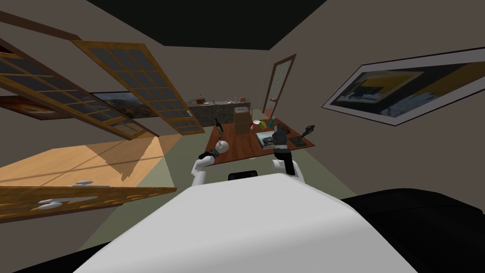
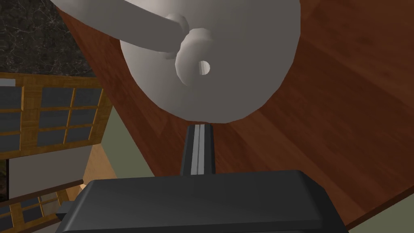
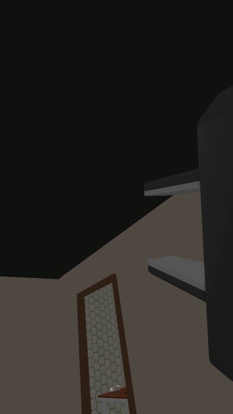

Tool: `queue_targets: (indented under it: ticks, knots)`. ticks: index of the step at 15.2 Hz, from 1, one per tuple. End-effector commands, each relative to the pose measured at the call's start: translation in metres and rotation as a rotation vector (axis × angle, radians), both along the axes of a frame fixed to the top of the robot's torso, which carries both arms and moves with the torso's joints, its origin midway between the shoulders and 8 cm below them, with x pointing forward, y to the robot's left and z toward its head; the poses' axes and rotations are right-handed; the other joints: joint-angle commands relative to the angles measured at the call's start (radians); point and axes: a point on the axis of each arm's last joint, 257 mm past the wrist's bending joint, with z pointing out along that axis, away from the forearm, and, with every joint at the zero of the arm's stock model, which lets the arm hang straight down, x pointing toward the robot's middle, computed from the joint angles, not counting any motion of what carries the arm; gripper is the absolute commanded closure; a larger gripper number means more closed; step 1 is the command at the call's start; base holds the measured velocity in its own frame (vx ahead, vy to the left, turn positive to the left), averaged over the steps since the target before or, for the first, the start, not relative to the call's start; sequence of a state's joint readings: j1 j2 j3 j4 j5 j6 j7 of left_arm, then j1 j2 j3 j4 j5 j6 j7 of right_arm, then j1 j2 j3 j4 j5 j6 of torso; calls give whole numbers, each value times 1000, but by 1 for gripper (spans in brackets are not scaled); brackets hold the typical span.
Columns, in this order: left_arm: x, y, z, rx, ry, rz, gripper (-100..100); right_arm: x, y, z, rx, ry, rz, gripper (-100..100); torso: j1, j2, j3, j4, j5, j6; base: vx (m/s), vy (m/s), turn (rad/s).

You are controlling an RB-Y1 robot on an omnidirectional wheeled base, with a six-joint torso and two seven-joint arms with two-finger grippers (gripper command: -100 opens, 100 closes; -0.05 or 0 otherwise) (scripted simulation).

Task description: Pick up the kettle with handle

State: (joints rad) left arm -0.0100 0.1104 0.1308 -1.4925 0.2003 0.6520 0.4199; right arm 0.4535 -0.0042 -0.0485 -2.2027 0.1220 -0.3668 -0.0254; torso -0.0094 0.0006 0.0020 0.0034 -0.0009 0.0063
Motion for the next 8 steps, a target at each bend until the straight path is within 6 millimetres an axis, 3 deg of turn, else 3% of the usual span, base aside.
queue_targets:
  ticks: [1, 8]
  knots:
    - [-2, 1, 3, -16, 9, 10, -100, 0, 0, 0, 0, 0, 0, 0, 0, 0, 0, 0, 0, 0, 41, -43, 9]
    - [-8, 0, 10, -70, 34, 40, -100, 0, 0, 0, 0, 0, 0, 0, -2, -3, -2, -1, 0, 0, 41, -50, 6]
